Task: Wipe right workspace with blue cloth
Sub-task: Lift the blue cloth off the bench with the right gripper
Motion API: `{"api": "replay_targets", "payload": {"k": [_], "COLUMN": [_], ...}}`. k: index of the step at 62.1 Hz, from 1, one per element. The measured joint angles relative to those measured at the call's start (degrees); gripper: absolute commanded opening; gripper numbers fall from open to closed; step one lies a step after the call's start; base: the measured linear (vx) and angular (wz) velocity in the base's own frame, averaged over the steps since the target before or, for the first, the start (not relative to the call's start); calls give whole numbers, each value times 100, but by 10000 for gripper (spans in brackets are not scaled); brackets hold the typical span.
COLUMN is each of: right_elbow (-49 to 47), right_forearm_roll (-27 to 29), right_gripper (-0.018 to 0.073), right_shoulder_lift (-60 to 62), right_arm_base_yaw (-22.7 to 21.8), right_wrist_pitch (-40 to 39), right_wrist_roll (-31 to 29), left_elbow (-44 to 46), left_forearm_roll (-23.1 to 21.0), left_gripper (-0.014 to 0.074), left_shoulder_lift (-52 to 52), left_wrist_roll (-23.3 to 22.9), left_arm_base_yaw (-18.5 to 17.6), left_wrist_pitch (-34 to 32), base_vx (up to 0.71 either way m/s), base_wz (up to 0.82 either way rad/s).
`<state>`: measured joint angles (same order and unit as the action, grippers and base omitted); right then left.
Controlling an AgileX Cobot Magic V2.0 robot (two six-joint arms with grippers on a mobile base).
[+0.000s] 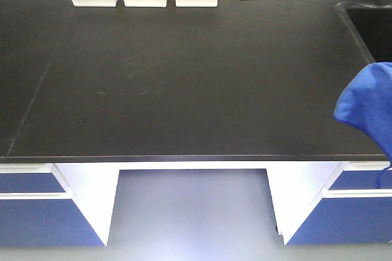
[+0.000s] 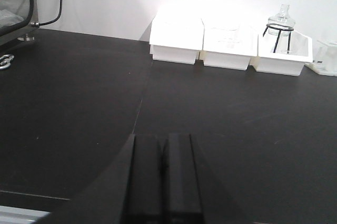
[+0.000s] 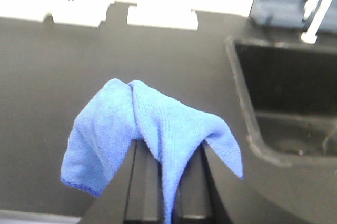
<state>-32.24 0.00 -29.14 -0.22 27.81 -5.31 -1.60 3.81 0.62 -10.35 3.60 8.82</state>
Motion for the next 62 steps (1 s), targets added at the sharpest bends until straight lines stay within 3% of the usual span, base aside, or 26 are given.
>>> {"api": "replay_targets", "payload": {"k": [62], "right_elbow": [11], "right_forearm_roll": [0], "right_gripper": [0], "right_shoulder_lift": [163], "right_arm_base_yaw": [0], "right_wrist_pitch": [46], "right_wrist_roll": [-4], "left_elbow": [0], "left_forearm_roll": [0], "left_gripper": [-6], "left_shoulder_lift": [0], "left_wrist_roll": [0], "left_arm_base_yaw": [0], "left_wrist_pitch": [0], "base_vx": [0], "base_wz": [0]}}
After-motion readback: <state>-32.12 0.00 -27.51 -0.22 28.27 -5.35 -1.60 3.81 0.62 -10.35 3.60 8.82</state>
